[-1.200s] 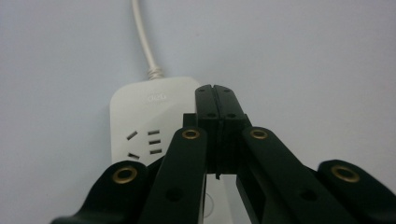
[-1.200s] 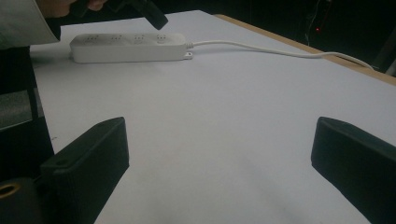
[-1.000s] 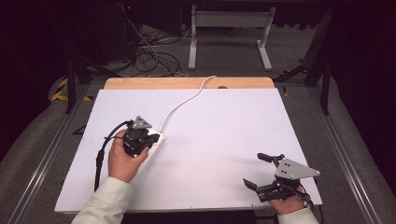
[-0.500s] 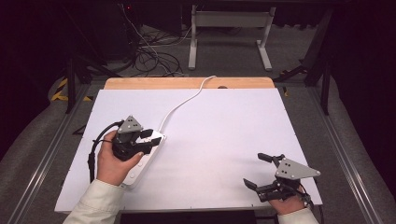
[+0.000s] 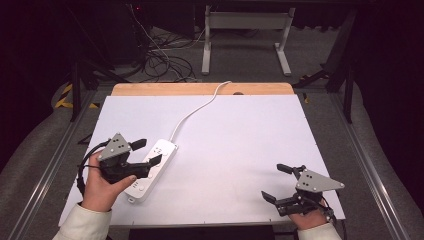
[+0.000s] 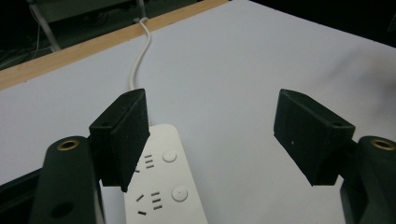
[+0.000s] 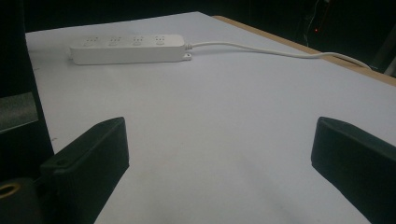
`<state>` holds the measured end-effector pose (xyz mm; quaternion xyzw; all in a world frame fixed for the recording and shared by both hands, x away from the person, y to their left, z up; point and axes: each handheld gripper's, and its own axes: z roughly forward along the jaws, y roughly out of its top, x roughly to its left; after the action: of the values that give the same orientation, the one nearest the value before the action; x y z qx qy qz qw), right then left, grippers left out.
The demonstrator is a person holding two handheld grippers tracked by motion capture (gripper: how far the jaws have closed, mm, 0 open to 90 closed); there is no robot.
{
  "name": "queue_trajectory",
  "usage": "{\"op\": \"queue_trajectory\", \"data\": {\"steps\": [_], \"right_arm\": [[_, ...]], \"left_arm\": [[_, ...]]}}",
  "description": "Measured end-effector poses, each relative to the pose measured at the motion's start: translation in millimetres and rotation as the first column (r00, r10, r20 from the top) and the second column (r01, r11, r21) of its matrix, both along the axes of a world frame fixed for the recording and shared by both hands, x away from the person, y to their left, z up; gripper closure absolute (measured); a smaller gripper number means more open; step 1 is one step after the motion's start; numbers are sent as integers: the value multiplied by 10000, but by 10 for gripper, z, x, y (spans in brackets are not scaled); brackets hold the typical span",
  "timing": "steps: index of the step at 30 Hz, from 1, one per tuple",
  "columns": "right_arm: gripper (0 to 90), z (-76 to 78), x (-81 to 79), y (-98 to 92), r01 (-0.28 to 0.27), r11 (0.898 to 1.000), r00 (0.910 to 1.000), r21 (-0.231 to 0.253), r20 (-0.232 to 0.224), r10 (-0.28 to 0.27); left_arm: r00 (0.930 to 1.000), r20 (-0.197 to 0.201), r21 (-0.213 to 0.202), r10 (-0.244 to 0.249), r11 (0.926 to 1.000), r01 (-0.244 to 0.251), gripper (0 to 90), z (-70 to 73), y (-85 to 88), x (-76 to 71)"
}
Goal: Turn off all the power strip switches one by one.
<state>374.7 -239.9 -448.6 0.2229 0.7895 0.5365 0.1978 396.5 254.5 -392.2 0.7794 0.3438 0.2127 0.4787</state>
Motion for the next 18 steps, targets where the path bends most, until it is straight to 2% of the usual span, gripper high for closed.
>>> {"op": "queue_trajectory", "data": {"steps": [2, 3, 5, 7, 10, 13, 18], "right_arm": [[46, 1, -1, 4, -36, 10000, 10000, 1, 2, 36], [46, 3, -3, 5, -31, 10000, 10000, -21, 17, 31], [46, 2, -4, 3, -23, 10000, 10000, -16, 23, 23], [46, 3, -3, -5, -2, 10000, 10000, -10, 27, 2], [46, 4, -2, -14, -14, 10000, 10000, 43, 41, 14], [46, 6, -6, -18, -28, 10000, 10000, 37, 35, 28], [46, 5, -4, -19, -25, 10000, 10000, 36, 47, 25]], "left_arm": [[10000, -22, -57, 4, 10000, -4, 250, -33, 42, -21], [9999, -41, -189, -145, 9997, 144, 231, -53, 62, -46], [9994, 133, -275, -309, 9991, 313, 211, -87, 83, -86], [9984, 335, -50, -451, 9990, 453, 180, -124, 125, -130], [9961, 520, -450, -707, 9963, 731, 145, -183, 202, -183], [9953, 670, -266, -702, 9970, 721, 135, -258, 248, -233], [9894, 873, 287, -1156, 9931, 1135, 125, -409, 355, -331]]}}
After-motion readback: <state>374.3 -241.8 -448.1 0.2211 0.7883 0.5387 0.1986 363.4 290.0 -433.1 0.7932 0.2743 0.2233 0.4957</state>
